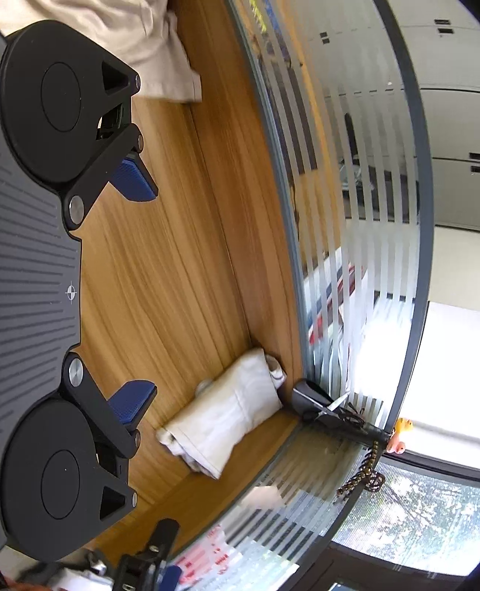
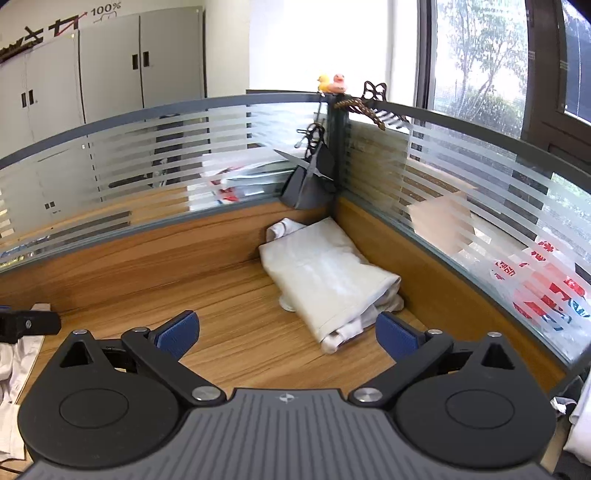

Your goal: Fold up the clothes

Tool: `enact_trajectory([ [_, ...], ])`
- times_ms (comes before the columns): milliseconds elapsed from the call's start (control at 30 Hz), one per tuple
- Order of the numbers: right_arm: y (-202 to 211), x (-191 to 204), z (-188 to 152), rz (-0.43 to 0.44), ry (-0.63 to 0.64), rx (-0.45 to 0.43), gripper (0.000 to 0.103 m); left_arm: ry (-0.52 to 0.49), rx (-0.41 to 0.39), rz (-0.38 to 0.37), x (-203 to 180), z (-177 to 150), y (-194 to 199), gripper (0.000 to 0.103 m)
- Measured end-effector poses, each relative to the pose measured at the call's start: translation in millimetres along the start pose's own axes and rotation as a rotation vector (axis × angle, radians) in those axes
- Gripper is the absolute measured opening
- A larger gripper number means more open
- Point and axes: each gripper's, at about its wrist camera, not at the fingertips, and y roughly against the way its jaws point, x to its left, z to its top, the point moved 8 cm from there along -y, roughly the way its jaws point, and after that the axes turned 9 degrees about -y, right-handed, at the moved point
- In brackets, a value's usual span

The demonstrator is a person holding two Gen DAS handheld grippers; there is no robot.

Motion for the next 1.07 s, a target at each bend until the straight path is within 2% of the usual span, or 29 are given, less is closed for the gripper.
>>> enact_trajectory([
  [133,8.9,16.9,-10.8,-0.009,0.02,-0.01,0.102,-0.042,0.006,0.025,10.8,-24.6,19.1,0.103],
  [367,-16.3,35.0,-13.5,0.016,0.01,0.013,0.102,-0.089,0.014,0.102,27.6,-68.0,47.0,0.103],
  [567,-26.6,40.9,-25.7,0.001,0.006,0.023,0.102,-0.105,0.037,0.112,29.1,-98.0,57.6,0.103],
  [833,-51.2,58.4,-45.4,0.031,0.012,0.089,0.102,-0.14,0.011,0.124,29.3,-104.1,65.5,0.103],
  [967,-78.2,46.0,-32.4,0.026,0.019,0.092,0.102,-0.134,0.019,0.105,28.6,-105.0,63.1,0.103],
  [1067,-89.2,55.1,-31.2,0.019,0.021,0.086,0.102,-0.132,0.013,0.102,27.4,-103.8,62.0,0.103],
])
